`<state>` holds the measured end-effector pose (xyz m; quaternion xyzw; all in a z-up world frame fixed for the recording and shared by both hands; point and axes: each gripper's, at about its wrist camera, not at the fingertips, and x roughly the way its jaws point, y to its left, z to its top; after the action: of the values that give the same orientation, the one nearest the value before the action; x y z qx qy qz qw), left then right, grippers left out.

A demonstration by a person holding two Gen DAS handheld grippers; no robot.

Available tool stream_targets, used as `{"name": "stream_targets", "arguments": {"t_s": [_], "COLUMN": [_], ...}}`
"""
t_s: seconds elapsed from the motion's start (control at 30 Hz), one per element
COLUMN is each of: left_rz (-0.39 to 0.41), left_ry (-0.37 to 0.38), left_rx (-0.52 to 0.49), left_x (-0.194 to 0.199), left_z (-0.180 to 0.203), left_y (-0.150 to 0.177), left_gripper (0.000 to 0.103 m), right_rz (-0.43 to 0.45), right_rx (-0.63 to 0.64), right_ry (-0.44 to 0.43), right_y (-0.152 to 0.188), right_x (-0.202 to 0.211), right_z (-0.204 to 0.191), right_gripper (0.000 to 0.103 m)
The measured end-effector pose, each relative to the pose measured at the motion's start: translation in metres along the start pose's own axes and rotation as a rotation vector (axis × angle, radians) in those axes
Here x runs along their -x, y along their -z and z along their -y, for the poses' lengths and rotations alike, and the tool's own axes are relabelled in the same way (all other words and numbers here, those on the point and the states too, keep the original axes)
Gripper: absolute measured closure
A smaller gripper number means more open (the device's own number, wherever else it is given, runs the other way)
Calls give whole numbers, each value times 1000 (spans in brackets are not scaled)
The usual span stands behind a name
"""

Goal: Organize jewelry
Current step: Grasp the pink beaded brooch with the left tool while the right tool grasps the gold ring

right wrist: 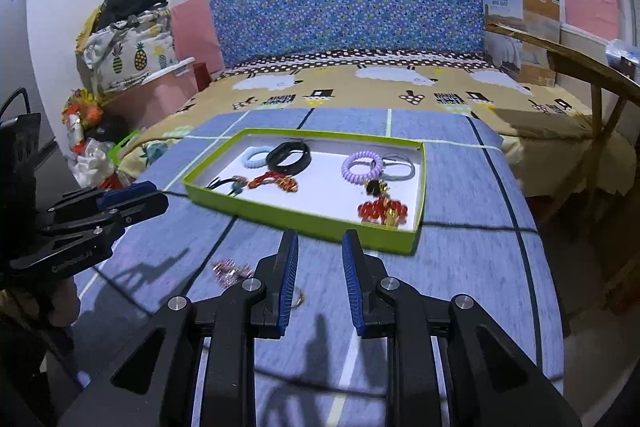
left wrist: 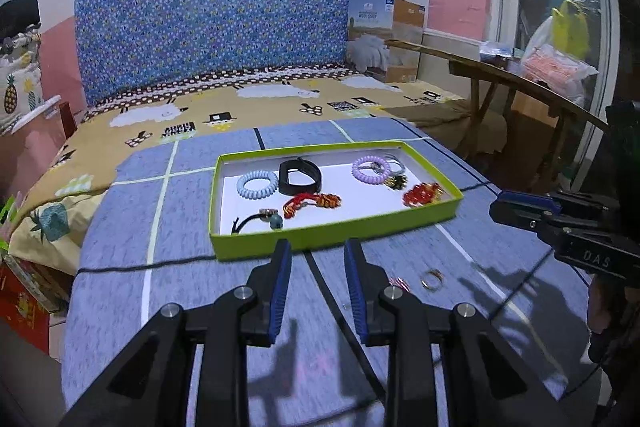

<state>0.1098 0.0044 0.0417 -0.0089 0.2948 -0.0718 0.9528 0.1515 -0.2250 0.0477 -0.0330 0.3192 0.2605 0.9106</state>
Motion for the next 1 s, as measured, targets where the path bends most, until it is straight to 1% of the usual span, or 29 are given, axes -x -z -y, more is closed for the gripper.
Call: {"name": "stream_targets", "arguments": {"t_s": [0.17, 0.4, 0.67, 0.77, 1.0], "left_rz": [16, -10, -10, -11, -27], "left_ry": [-6, -11, -13, -7, 0], "left_rx": [-7, 9, 7, 7, -10], "left_x": [23, 34, 36, 35, 22], "left_z": [7, 8, 10, 11, 14], "left_y": [15, 34, 39, 40, 35], "left_gripper": [74, 74, 74, 67, 66], "right_rz": [12, 4, -7, -10, -39], "right_rx": [5, -10, -1, 3, 25], "right_ry": [3, 2, 0, -6, -22], "right_y": [18, 38, 47, 47, 46], "right_x": [20, 34, 36, 33, 19], "right_z": [-9, -10, -13, -14, -17], "right_gripper": [80, 80, 80, 80, 80]}}
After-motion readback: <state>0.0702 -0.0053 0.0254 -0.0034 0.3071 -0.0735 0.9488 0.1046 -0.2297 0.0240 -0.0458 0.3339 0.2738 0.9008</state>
